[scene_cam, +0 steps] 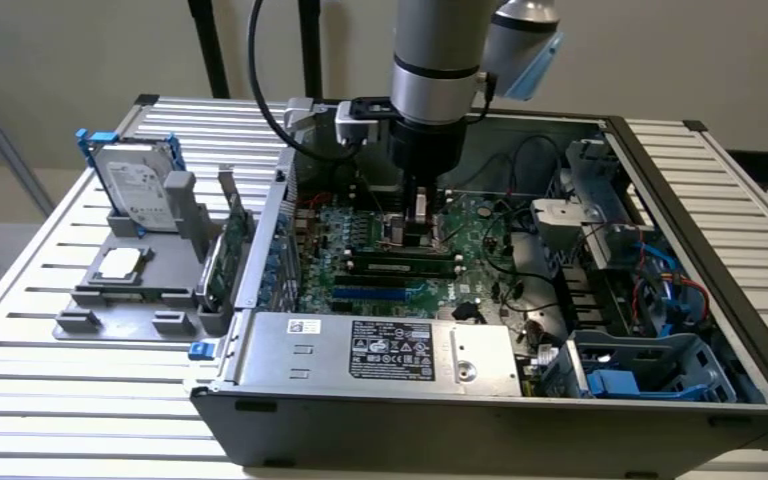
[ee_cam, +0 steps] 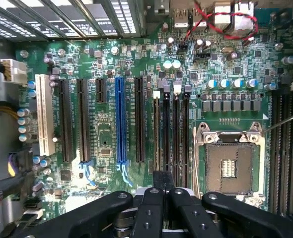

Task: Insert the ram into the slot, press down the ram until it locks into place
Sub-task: 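Press down the ram until it locks into place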

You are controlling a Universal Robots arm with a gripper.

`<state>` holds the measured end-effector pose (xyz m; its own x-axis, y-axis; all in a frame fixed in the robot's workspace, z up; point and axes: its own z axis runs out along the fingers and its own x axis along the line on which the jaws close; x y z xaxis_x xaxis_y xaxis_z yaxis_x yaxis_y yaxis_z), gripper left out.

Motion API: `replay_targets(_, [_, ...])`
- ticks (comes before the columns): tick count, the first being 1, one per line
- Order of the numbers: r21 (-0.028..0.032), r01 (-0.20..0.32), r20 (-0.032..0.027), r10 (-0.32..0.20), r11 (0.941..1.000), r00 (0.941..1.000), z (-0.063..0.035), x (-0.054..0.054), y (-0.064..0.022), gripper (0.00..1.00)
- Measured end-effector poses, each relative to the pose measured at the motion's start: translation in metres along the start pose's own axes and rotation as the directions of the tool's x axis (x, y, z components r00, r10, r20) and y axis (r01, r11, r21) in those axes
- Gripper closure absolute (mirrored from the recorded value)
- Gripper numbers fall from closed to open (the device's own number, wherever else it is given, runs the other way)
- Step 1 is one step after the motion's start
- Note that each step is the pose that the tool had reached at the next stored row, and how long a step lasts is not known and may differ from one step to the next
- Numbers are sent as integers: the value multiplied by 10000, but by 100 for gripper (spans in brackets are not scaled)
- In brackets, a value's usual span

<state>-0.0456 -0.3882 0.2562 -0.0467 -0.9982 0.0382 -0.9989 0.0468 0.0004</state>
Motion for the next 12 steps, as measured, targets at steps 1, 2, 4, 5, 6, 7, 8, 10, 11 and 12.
replay_targets(1, [0, 0, 2, 0, 10000, 10000, 0, 0, 0, 89])
replay_targets(2, [-1, 0, 2, 0, 10000, 10000, 0, 0, 0, 89])
replay_targets(4, [-1, 0, 3, 0, 10000, 10000, 0, 0, 0, 89])
replay_targets(5, [-1, 1, 2, -1, 10000, 10000, 0, 0, 0, 89])
replay_targets(6, [-1, 0, 2, 0, 10000, 10000, 0, 0, 0, 89])
replay_targets(7, [-1, 0, 2, 0, 10000, 10000, 0, 0, 0, 89])
replay_targets(8, [-1, 0, 2, 0, 10000, 10000, 0, 0, 0, 89])
replay_targets(10, [-1, 0, 2, 0, 10000, 10000, 0, 0, 0, 89])
replay_targets(11, [-1, 0, 1, 0, 10000, 10000, 0, 0, 0, 89])
replay_targets(12, [-1, 0, 1, 0, 10000, 10000, 0, 0, 0, 89])
